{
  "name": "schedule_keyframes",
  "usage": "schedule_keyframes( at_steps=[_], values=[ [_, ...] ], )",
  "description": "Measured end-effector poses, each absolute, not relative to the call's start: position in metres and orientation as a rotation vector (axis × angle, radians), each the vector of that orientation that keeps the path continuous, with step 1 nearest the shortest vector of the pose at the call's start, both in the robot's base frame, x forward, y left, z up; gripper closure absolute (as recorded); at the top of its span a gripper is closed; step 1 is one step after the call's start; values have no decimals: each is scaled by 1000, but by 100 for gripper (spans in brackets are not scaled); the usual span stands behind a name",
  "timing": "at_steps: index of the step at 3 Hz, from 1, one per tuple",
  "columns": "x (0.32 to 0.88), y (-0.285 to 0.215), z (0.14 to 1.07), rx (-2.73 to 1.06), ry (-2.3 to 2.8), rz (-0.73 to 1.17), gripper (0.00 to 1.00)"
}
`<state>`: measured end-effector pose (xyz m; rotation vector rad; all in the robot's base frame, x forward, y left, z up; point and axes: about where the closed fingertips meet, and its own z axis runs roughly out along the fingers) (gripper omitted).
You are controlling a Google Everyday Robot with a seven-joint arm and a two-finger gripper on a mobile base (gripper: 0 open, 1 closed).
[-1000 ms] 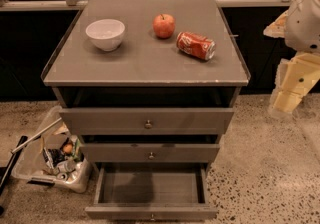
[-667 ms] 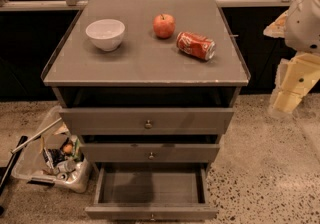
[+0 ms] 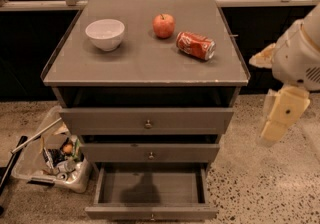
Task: Close bottom drawer
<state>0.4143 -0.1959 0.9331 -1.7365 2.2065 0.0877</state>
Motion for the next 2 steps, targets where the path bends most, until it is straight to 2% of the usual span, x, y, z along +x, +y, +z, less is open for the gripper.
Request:
schedule_keyframes(
  at_steps=[1,2],
  values=[
    [395,-181,894,-1737,2182,186,18],
    [378,-164,854,-1747,2114,248,41]
  ],
)
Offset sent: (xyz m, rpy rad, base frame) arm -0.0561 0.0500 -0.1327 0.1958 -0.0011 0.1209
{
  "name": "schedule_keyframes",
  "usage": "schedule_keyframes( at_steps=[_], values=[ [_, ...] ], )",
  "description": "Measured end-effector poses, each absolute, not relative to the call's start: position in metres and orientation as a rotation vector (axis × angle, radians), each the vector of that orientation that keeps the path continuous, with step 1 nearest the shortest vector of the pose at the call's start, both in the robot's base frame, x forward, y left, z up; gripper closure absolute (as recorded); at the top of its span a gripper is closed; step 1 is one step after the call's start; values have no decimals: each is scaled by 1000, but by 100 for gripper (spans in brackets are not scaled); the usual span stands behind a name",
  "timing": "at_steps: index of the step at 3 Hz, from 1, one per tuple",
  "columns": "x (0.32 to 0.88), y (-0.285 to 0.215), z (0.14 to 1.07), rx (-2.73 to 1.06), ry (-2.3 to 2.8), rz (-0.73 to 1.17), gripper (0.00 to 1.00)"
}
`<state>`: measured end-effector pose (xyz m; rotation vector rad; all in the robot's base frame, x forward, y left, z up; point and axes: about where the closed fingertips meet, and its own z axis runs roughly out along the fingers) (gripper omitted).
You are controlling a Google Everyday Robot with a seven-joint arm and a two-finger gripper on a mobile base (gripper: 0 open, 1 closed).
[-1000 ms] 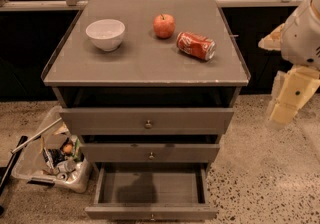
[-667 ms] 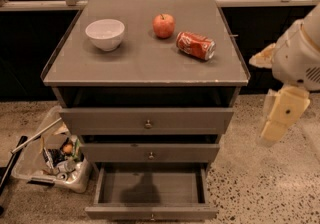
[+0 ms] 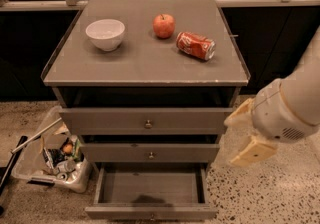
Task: Close bottom drawer
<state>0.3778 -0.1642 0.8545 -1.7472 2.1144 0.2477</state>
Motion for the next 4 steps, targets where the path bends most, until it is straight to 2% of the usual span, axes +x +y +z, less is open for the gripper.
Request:
schedule_keyframes(
  at_steps=[1,2,3,4],
  values=[
    [367,-145,798,-1786,2102,285,64],
    [363,-143,787,-1789,2110,287,88],
    [363,-143,787,-1788,2110,287,100],
    [364,-137,756,-1734,2141,332,100]
  ],
)
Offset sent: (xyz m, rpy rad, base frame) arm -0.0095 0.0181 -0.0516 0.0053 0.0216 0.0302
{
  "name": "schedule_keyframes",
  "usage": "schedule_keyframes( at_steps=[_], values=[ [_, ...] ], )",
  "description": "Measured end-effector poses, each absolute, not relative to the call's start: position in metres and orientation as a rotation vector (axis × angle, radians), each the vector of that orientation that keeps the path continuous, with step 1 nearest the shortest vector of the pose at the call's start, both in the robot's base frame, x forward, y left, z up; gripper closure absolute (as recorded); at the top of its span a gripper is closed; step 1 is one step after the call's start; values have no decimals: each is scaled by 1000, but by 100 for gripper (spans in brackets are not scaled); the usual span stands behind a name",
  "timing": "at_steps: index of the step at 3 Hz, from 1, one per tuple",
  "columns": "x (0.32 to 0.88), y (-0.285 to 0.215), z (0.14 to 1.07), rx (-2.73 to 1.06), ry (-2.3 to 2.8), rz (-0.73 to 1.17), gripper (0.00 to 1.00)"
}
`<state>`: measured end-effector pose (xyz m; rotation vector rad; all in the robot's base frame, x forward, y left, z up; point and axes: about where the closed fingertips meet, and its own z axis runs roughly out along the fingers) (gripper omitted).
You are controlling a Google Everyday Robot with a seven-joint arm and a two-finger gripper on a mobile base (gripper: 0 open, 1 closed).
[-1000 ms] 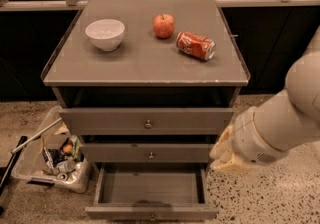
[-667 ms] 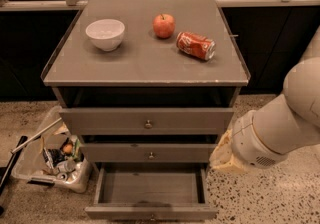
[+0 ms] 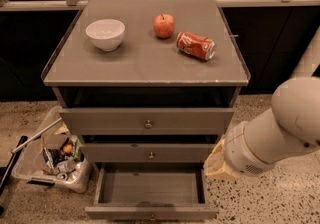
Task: Close bottom drawer
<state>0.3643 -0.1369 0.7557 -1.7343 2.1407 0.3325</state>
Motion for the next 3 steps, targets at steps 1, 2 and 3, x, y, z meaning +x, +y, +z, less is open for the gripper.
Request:
schedule_keyframes(
  at_steps=[1,2,3],
  values=[
    [368,-136,702,-1677,2183,319,100],
    [375,-148,649,-1626,2239,215,100],
    [408,-169,619,-1564,2239,66,100]
  ],
)
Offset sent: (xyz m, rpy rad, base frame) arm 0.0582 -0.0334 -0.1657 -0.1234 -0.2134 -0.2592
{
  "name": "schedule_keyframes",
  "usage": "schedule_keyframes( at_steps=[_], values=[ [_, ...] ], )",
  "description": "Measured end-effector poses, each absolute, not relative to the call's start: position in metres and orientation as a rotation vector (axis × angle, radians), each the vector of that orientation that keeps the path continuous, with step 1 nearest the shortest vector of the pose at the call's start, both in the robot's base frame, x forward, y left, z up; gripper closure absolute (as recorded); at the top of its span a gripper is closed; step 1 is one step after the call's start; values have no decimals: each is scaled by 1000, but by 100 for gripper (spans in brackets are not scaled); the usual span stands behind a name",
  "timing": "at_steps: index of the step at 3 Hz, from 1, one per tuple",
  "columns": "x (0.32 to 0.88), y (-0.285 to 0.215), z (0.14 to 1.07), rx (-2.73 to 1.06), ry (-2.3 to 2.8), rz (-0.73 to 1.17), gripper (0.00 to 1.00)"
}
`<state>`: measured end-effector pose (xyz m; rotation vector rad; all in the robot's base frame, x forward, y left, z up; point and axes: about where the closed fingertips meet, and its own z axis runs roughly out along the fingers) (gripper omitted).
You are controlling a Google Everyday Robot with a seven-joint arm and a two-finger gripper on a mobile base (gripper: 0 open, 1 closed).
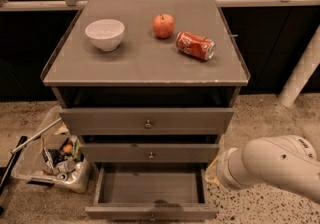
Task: Close bottom drawer
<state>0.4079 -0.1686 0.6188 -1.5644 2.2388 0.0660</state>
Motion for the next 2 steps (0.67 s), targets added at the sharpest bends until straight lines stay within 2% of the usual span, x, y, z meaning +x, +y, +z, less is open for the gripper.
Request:
schedule_keyframes(
  at_steps=[2],
  values=[
    [425,-172,625,-1540,2197,-3,100]
  ],
)
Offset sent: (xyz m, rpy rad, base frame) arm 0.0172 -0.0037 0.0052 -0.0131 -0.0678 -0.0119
